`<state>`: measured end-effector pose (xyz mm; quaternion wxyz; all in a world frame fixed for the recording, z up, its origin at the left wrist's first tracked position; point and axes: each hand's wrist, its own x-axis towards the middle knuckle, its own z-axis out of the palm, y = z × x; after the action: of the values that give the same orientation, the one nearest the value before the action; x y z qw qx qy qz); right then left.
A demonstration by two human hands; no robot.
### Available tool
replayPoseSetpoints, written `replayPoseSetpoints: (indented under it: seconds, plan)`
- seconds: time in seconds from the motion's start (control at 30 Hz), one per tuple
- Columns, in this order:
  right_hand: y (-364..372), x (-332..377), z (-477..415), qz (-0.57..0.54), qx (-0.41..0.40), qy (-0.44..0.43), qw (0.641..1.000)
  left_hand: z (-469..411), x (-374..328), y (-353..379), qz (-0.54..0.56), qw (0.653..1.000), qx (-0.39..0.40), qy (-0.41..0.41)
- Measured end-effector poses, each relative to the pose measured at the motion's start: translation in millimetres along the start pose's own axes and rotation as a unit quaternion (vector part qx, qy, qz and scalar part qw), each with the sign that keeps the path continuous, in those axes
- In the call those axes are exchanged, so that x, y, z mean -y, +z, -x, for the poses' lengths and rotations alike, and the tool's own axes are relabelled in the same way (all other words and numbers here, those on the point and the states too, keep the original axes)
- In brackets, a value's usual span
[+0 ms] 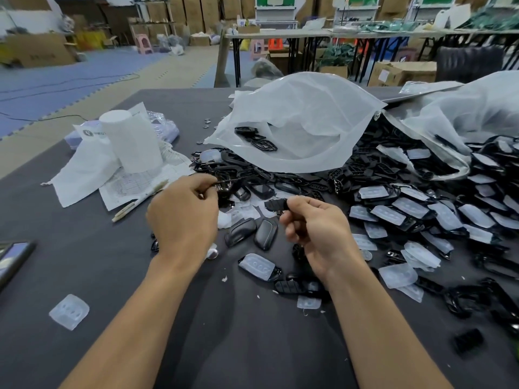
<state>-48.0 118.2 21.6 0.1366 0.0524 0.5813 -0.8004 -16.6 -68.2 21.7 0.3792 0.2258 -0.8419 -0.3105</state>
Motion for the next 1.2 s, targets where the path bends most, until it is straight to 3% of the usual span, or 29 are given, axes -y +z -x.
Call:
replayPoseSetpoints:
  seconds: [0.13, 0.3, 0.47, 0.63, 0.9, 1.2]
  plan:
    - [5, -1, 2, -0.021, 0.021, 0.002, 1.000, 26, 6, 0, 0.167, 0.982, 0.031, -0.084]
    - [6, -4, 0, -0.028, 0.020, -0.001, 0.999, 34, 7, 11, 0.290, 0.944, 0.077, -0.138]
    - [6, -9, 0, 0.083, 0.020, -0.032, 0.996, 34, 10, 13, 0.341, 0.928, 0.111, -0.098]
    - [8, -10, 2, 0.065, 0.048, -0.028, 0.996, 36, 5, 15, 0.386, 0.908, 0.148, -0.072]
    - [10, -7, 6, 0.039, 0.076, 0.003, 0.996, 32, 9, 16, 0.442, 0.873, 0.149, -0.140]
    - [8, -6, 0, 0.055, 0.018, -0.002, 0.998, 34, 7, 20, 0.450, 0.852, 0.204, -0.173]
